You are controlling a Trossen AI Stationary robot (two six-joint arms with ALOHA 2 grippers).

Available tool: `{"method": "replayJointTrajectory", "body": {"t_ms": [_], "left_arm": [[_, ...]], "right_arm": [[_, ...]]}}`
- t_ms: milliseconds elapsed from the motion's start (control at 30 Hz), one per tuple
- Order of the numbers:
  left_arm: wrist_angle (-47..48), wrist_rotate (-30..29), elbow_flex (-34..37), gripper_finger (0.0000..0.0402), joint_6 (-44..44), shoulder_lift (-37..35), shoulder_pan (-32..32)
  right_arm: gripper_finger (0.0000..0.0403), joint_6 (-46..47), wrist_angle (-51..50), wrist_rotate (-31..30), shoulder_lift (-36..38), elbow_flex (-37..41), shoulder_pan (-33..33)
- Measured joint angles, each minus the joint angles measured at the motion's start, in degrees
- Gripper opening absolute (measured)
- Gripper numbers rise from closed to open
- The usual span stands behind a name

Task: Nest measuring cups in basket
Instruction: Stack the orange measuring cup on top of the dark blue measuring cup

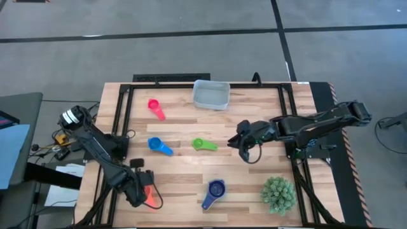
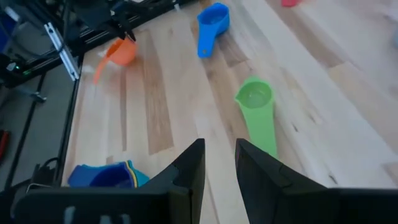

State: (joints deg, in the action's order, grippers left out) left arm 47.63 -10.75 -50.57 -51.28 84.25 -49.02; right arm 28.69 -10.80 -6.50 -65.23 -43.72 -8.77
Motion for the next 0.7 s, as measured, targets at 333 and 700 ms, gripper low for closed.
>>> {"method": "replayJointTrajectory", "body": {"t_ms": [333, 700], "left_arm": [[6.4, -5.65, -13.79, 0.0003, 32.16, 0.23, 14.05], [-2.67, -3.66, -24.23, 0.0, 64.43, 0.26, 29.93]], "right_arm": [[0.0113, 2.95, -12.41, -7.17, 8.45, 0.0, -3.61], [0.0113, 5.42, -21.23, -8.9, 16.38, 0.0, -3.74]]}}
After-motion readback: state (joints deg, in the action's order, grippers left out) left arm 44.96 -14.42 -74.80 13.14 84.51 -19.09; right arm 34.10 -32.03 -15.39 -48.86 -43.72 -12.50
